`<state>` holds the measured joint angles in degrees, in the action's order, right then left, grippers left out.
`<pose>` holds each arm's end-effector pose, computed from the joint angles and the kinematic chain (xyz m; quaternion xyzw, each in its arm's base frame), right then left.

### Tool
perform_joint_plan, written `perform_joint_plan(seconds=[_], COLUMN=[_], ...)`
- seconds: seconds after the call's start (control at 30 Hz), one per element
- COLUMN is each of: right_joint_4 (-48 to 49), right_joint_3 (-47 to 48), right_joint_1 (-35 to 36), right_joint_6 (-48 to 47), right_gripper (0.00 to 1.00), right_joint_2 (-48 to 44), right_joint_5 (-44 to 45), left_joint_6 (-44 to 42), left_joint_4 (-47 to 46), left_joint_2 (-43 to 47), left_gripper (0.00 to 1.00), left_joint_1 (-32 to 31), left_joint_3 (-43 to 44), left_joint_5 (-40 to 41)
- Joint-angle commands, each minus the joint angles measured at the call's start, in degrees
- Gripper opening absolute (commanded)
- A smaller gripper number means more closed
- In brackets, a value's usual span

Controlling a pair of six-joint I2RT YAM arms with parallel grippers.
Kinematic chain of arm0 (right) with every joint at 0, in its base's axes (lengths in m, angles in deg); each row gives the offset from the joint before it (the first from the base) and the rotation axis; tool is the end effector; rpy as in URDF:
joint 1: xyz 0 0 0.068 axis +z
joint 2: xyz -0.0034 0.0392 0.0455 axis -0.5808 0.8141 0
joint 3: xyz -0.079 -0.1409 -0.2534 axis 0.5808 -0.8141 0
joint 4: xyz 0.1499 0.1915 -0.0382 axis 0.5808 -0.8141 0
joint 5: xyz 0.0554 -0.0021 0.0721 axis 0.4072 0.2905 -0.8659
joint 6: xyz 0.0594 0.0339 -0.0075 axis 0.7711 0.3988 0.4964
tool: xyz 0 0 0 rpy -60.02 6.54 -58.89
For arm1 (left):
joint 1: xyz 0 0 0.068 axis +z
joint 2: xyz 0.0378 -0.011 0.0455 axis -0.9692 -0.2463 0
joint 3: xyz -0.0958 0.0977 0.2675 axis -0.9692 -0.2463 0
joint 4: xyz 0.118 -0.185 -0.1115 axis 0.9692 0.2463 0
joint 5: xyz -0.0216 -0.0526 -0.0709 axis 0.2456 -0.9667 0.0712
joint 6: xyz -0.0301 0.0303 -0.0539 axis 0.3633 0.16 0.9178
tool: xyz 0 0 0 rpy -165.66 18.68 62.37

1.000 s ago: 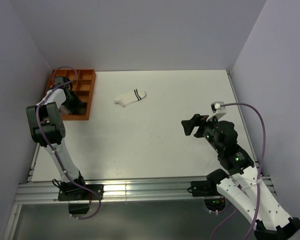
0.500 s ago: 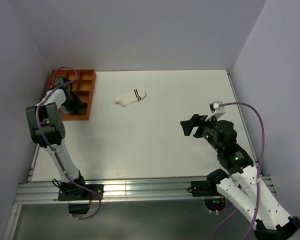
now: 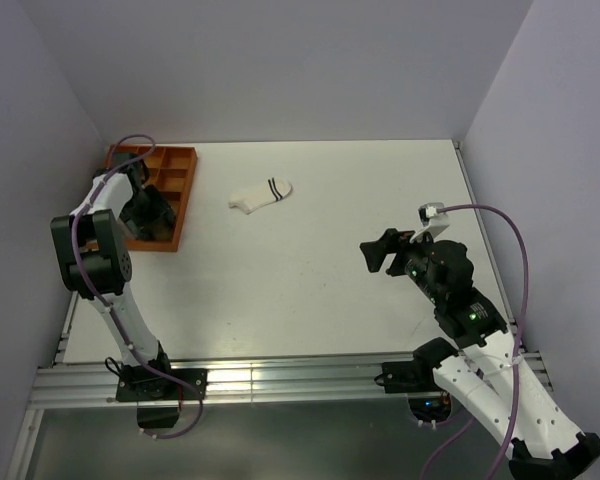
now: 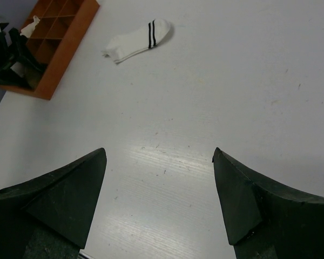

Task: Roll the socks
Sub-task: Place the sock in the storage box.

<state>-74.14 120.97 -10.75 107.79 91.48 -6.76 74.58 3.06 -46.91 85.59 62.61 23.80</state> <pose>0.1071 0.0490 0.3149 -0.0224 0.7911 0.2369 0.5635 0.3964 0.0697 0.2076 -0.3474 0.9263 -0.0205 0.1442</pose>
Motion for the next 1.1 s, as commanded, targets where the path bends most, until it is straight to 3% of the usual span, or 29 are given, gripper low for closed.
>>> perform_joint_plan(seconds=[0.0,0.13,0.3,0.5,0.63,0.83,1.07], right_joint_4=[2.63,2.54,2.80,4.82,5.61,5.00,5.35], right_joint_3=[-0.12,0.49,1.81,5.41,6.82,6.74,2.96], right_joint_1=[0.12,0.03,0.03,0.47,0.65,0.65,0.65], right_joint_6=[-1.30,-1.83,-2.88,-2.71,-2.89,-2.80,-2.10], right_gripper=[0.87,0.87,0.84,0.78,0.76,0.75,0.74], right_joint_2=[0.44,1.32,3.86,13.17,16.35,15.56,12.66], right_joint_5=[-1.54,-2.16,-5.58,-8.93,-8.67,-8.40,-9.02], left_joint_6=[0.92,1.89,3.91,2.25,0.05,-1.19,0.31], left_joint_4=[4.78,4.87,1.72,-13.21,-24.38,-32.83,-38.28], left_joint_2=[4.95,8.28,13.99,28.84,36.75,30.82,15.07], left_gripper=[0.73,0.82,0.83,0.83,0.78,0.77,0.76], left_joint_1=[-0.62,-0.62,-0.62,-1.06,-6.83,-20.37,-26.72], left_joint_3=[4.10,5.43,3.60,-7.91,-16.09,-17.16,-7.33], left_joint_5=[2.23,2.93,3.29,-1.53,-4.36,-1.20,0.48])
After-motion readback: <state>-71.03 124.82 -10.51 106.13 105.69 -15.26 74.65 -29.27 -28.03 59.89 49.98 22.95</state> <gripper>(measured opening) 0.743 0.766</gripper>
